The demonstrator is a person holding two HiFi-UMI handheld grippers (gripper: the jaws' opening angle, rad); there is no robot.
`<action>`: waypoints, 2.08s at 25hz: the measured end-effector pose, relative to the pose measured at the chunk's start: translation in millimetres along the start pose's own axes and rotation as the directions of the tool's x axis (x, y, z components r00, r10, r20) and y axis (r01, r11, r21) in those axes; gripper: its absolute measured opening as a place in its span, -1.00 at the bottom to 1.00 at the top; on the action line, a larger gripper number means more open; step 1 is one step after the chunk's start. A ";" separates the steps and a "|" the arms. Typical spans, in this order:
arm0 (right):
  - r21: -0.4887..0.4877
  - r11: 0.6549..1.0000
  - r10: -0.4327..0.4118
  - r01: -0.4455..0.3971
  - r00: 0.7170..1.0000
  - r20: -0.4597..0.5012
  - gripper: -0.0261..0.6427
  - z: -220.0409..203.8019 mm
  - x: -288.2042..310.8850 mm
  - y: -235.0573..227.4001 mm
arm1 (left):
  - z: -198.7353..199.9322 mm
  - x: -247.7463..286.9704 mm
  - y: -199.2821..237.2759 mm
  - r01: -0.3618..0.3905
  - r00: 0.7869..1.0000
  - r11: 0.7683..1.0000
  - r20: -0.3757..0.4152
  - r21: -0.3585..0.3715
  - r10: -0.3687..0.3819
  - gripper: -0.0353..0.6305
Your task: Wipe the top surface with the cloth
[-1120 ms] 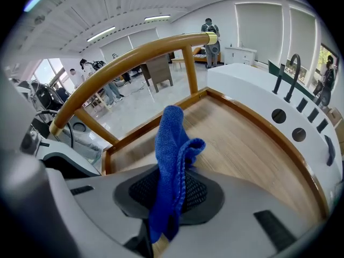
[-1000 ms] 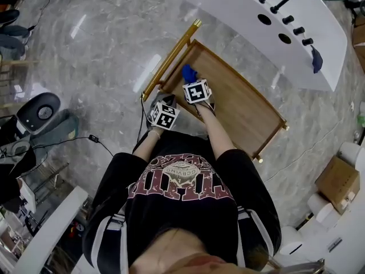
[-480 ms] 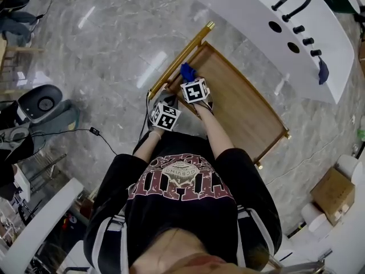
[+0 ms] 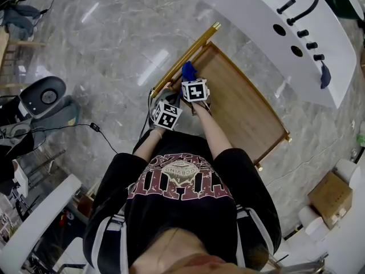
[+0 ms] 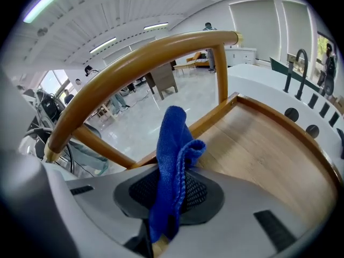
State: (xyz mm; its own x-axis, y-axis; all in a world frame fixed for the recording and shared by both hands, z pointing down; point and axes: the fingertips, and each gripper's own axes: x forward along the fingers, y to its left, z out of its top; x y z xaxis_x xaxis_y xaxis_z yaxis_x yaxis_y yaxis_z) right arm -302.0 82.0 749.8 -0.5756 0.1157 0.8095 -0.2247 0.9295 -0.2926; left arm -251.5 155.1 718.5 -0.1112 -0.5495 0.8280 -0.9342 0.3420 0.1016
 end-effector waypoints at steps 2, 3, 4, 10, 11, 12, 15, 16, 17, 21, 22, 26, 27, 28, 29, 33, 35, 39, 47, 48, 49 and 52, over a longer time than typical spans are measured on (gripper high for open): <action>0.006 1.000 0.013 -0.013 1.000 -0.011 -0.67 -2.7 0.5 2.7 | 0.0 1.0 1.2 -0.002 1.000 1.000 0.001 -0.015 0.002 -0.75; 0.014 1.000 0.024 -0.024 0.999 -0.022 -0.67 -5.4 0.2 5.0 | -0.6 1.5 1.1 -0.002 1.000 1.000 0.000 -0.020 0.002 -0.75; 0.013 0.999 0.035 -0.034 0.999 -0.032 -0.67 -8.3 -0.1 7.9 | -1.7 2.2 0.8 -0.002 1.000 1.000 -0.003 -0.022 0.002 -0.75; -0.094 0.994 0.045 -0.049 0.998 -0.040 -0.67 -22.6 -5.4 25.3 | -13.0 5.0 3.3 -0.011 1.000 0.999 -0.029 -0.042 0.010 -0.75; -0.092 0.994 0.051 -0.054 0.998 -0.038 -0.67 -24.8 -5.8 27.3 | -13.9 4.8 4.8 -0.015 0.999 0.999 -0.031 -0.047 0.013 -0.76; -0.095 0.994 0.055 -0.059 0.998 -0.035 -0.67 -26.7 -5.6 28.8 | -14.4 4.7 6.1 -0.018 0.999 0.998 -0.031 -0.054 0.016 -0.75; -0.113 0.991 0.061 -0.065 0.998 -0.033 -0.67 -28.1 -6.3 30.0 | -13.9 5.3 7.8 -0.020 0.999 0.996 -0.028 -0.083 0.018 -0.75; -0.111 0.991 0.064 -0.067 0.997 -0.033 -0.67 -27.6 -7.2 29.5 | -13.8 6.1 7.9 -0.019 1.000 0.995 -0.025 -0.094 0.017 -0.75; -0.109 0.991 0.068 -0.071 0.997 -0.033 -0.67 -27.2 -7.8 29.2 | -14.0 6.9 8.5 -0.019 1.000 0.995 -0.022 -0.101 0.017 -0.75; -0.119 0.990 0.076 -0.079 0.997 -0.032 -0.67 -27.8 -8.8 30.1 | -13.5 4.7 12.2 -0.034 0.999 0.996 -0.019 -0.077 0.032 -0.75; -0.123 0.989 0.077 -0.080 0.997 -0.030 -0.67 -28.2 -9.3 30.1 | -13.5 3.9 12.5 -0.036 0.999 0.996 -0.023 -0.078 0.035 -0.76; -0.112 0.990 0.084 -0.088 0.996 -0.034 -0.67 -33.7 -13.7 27.7 | -12.7 4.8 10.7 -0.038 0.999 0.994 -0.032 -0.101 0.035 -0.75; -0.107 0.991 0.082 -0.086 0.996 -0.033 -0.67 -35.0 -14.9 26.6 | -12.7 5.6 9.2 -0.036 0.999 0.994 -0.035 -0.101 0.032 -0.75; -0.108 0.991 0.078 -0.081 0.996 -0.030 -0.67 -36.2 -16.1 25.3 | -12.5 6.4 7.3 -0.032 0.999 0.995 -0.037 -0.098 0.028 -0.75; -0.110 0.991 0.074 -0.077 0.997 -0.029 -0.67 -37.9 -17.7 24.0 | -12.1 7.4 5.1 -0.027 0.999 0.995 -0.037 -0.093 0.024 -0.75; -0.109 0.992 0.056 -0.058 0.998 -0.022 -0.67 -44.9 -26.3 16.4 | -6.7 11.0 -6.1 -0.001 0.999 0.997 -0.038 -0.072 -0.002 -0.75; -0.111 0.992 0.050 -0.052 0.998 -0.022 -0.67 -48.2 -29.2 13.8 | -3.9 12.5 -9.8 0.006 0.999 0.998 -0.040 -0.058 -0.009 -0.75; -0.105 0.993 0.047 -0.049 0.999 -0.025 -0.67 -53.9 -34.1 9.5 | 0.9 17.7 -16.5 0.020 0.999 1.000 -0.047 0.018 -0.020 -0.76; -0.097 0.995 0.019 -0.021 1.000 -0.017 -0.67 -66.5 -43.7 -2.3 | -7.1 25.9 -32.6 0.064 0.993 0.992 -0.109 0.108 -0.052 -0.75; -0.097 0.995 0.015 -0.017 1.000 -0.016 -0.67 -68.4 -45.2 -4.2 | -7.4 26.9 -34.6 0.069 0.992 0.991 -0.115 0.111 -0.056 -0.75; -0.095 0.995 0.011 -0.012 1.000 -0.014 -0.67 -69.7 -46.5 -5.9 | -6.9 27.9 -35.7 0.073 0.991 0.991 -0.119 0.113 -0.059 -0.75; -0.079 0.997 0.006 -0.007 1.000 -0.008 -0.67 -72.8 -50.6 -9.3 | -1.9 31.4 -35.0 0.078 0.992 0.990 -0.106 0.114 -0.066 -0.76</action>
State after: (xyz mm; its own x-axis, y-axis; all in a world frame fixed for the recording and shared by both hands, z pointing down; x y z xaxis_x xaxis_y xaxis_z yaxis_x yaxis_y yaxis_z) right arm -213.5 93.0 748.6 -0.5707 0.1244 0.8117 -0.1580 0.9533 -0.2572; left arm -221.7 127.3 742.0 -0.0124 -0.4873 0.8732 -0.9727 0.2084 0.1025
